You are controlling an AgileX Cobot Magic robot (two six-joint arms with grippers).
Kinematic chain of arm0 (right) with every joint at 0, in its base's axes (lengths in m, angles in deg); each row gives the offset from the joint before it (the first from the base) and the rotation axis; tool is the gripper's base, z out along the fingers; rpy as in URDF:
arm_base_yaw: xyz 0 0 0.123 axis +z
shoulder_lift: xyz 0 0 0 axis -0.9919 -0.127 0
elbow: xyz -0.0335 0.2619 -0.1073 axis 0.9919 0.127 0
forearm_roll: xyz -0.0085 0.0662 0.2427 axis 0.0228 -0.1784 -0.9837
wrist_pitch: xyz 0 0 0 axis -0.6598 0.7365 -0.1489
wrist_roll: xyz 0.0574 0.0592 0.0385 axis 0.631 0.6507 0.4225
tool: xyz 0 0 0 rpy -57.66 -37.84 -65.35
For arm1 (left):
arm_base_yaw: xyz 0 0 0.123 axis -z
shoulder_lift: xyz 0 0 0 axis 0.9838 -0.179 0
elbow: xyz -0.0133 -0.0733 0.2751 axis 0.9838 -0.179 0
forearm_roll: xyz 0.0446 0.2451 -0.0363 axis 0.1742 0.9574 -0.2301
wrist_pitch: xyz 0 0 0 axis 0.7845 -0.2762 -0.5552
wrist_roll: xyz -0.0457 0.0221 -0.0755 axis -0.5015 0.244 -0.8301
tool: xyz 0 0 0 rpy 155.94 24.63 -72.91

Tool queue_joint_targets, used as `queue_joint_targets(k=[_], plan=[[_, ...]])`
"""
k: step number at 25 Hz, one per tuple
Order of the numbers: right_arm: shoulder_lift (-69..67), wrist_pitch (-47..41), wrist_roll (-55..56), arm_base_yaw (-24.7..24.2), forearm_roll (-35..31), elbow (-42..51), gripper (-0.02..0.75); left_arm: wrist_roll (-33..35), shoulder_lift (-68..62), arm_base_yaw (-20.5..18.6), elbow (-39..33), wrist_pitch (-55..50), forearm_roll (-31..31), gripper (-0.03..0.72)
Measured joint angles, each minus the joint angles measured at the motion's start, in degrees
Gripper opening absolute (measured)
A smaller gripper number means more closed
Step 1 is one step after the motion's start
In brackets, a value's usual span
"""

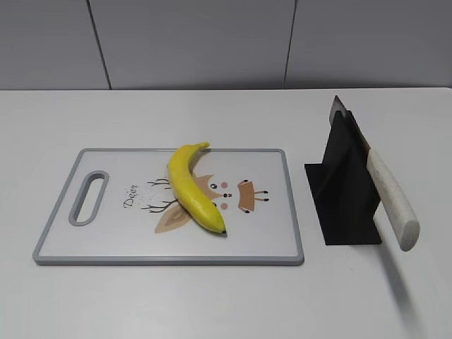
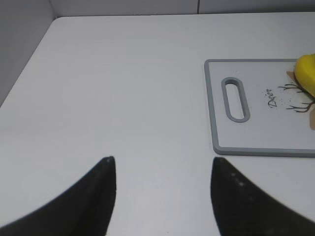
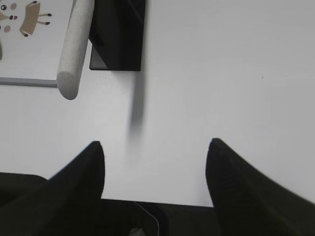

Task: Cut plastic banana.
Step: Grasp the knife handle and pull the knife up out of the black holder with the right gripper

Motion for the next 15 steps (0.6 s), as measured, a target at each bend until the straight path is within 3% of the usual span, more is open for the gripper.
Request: queue_joint_targets(k=[15], plan=[[-26.12, -5.23, -0.31, 0.00, -5.04, -16.52, 0.503, 0.00, 0.00, 0.00, 0.00, 0.00, 0.00, 0.589]])
